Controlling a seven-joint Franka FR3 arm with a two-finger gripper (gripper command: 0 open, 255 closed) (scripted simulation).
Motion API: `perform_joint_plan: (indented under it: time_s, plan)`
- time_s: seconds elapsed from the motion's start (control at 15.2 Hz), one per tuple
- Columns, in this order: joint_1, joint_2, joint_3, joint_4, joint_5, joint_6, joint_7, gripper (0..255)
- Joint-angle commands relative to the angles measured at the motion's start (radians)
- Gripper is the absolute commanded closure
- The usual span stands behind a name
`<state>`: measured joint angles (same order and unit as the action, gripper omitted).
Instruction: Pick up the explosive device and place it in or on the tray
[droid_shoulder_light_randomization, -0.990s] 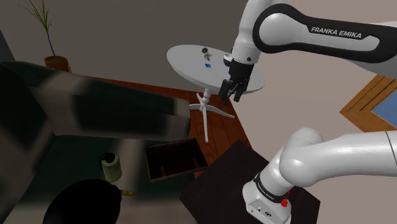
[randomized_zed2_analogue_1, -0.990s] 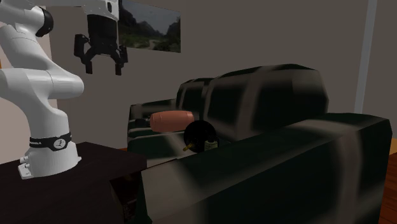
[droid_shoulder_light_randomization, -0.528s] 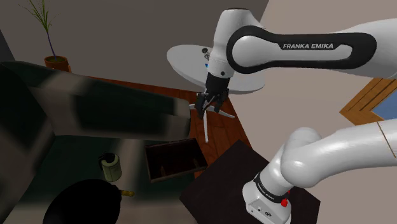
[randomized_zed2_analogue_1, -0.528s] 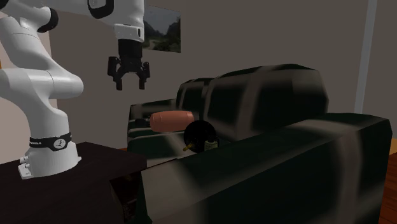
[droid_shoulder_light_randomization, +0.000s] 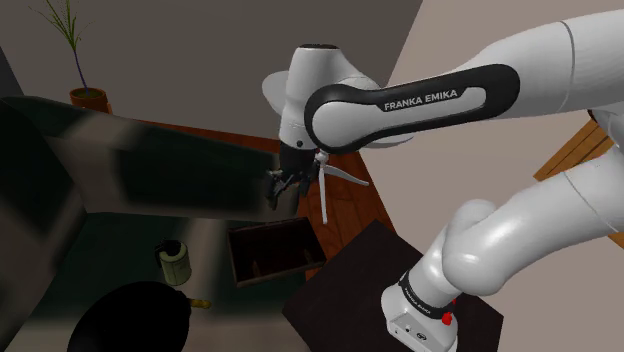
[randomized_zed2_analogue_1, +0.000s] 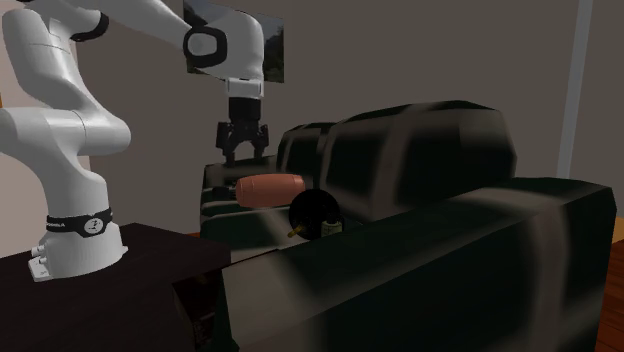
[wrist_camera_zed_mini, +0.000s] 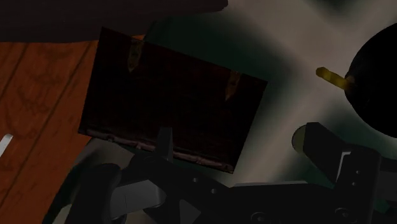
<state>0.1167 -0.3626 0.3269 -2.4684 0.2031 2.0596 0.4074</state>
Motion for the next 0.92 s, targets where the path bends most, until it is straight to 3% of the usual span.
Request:
perform_joint_plan:
  time_s: [0.0, 0.33, 0.86]
  plan:
    - [0.0, 0.073, 0.032, 0.032, -0.012, 0.05, 0.045, 0]
    - [0.005, 0.264, 0.106, 0.124, -0.085, 0.164, 0.18, 0]
    - [0.072, 0.595, 0.135, 0.343, -0.301, 0.265, 0.43, 0]
